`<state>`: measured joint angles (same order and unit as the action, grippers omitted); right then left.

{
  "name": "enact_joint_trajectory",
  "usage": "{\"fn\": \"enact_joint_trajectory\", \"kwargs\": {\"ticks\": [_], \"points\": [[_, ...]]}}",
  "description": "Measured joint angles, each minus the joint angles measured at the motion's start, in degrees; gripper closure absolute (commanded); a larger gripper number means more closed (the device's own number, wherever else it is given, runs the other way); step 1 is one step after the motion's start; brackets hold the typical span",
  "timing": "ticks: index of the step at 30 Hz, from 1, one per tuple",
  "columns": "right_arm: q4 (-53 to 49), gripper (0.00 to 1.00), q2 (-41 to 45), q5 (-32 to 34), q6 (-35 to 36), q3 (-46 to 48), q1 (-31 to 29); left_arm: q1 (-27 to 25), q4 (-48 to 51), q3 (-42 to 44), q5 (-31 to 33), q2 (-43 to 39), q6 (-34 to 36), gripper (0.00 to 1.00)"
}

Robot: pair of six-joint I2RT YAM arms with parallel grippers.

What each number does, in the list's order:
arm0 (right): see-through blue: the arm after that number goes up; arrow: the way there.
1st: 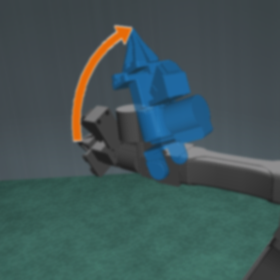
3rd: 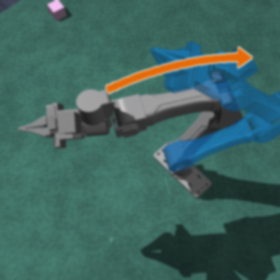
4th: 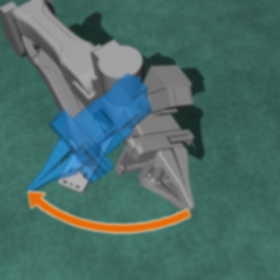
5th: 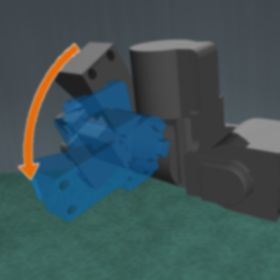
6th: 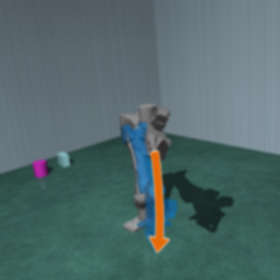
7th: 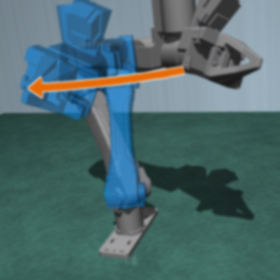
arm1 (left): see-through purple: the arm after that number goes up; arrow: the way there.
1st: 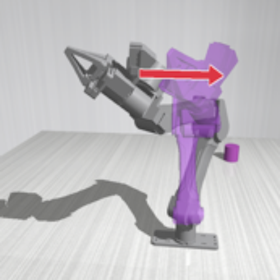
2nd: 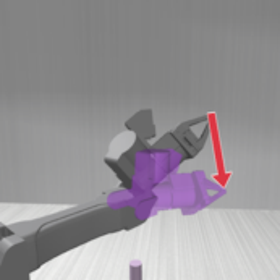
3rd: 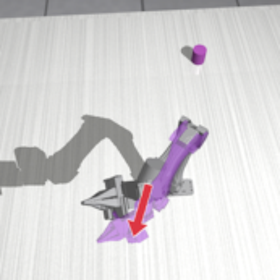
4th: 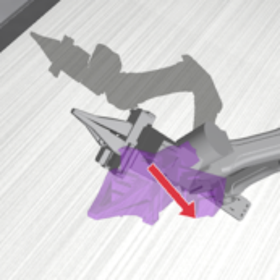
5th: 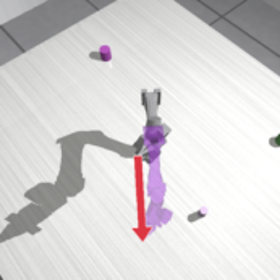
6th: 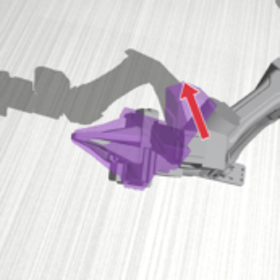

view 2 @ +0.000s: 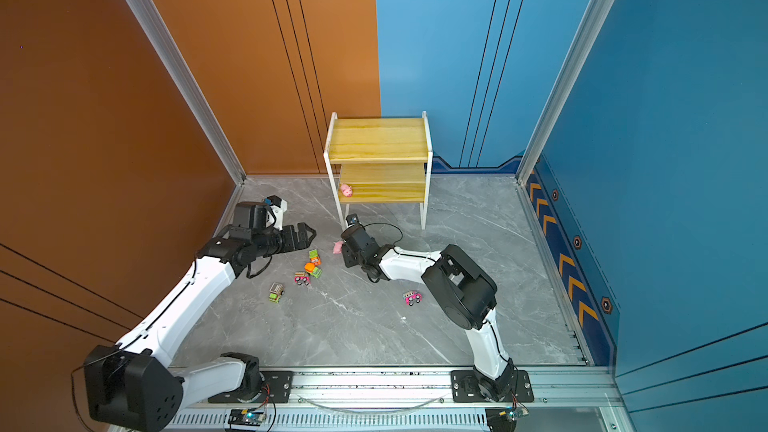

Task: Place and organize the plastic toys onto the shelf
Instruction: 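Move the right gripper back down to another pink pig on the floor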

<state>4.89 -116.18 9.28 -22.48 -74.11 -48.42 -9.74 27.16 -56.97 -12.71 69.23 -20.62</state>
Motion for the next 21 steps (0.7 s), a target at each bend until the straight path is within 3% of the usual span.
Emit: {"fn": "enact_joint_trajectory", "kwargs": {"ticks": [21], "points": [[-0.92,0.58,-0.28,-0.26,-3.58,3.52,2.36,0.0,0.0,0.0,0.0,0.0,0.0,0.0]]}}
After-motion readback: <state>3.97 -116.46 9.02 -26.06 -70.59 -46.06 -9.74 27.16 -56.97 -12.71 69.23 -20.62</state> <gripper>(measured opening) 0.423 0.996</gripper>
